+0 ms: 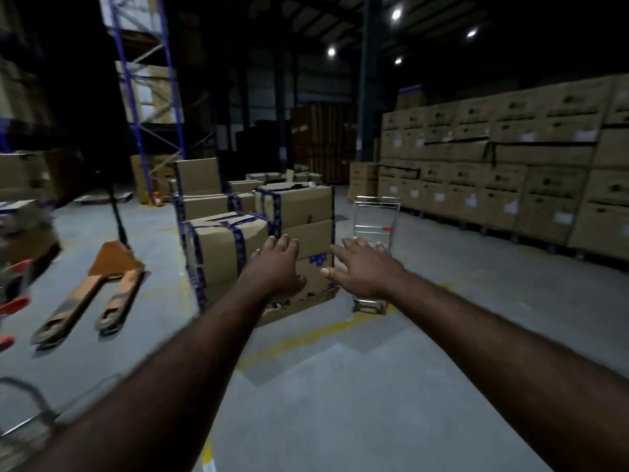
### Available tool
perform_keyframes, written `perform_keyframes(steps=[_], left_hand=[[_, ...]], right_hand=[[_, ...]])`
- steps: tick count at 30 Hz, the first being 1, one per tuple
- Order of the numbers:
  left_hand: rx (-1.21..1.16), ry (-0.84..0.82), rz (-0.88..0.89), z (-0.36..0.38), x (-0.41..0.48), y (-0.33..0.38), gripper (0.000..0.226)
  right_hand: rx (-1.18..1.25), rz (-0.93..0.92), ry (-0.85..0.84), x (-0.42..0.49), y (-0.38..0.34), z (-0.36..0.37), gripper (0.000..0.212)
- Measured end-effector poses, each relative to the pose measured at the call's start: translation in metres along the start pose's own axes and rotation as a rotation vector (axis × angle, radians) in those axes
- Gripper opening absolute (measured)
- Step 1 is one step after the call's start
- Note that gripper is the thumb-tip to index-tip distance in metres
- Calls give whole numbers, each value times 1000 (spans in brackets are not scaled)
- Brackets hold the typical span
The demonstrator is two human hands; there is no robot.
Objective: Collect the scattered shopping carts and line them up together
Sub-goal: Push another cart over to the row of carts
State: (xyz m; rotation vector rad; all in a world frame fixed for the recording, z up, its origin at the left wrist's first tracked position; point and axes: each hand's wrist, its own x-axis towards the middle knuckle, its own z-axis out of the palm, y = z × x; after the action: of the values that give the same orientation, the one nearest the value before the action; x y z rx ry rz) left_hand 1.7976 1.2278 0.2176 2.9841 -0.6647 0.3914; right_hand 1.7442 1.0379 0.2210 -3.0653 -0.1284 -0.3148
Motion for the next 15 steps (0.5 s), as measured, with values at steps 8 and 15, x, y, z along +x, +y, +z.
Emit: perform_keyframes(steps=[8,15], left_hand=[[-53,-28,150,34,164,11,87],[-120,-120,350,93,284,72,81]], right_hand=[[-28,192,67,96,79,1,73],[-55,369,11,152,184,35,77]])
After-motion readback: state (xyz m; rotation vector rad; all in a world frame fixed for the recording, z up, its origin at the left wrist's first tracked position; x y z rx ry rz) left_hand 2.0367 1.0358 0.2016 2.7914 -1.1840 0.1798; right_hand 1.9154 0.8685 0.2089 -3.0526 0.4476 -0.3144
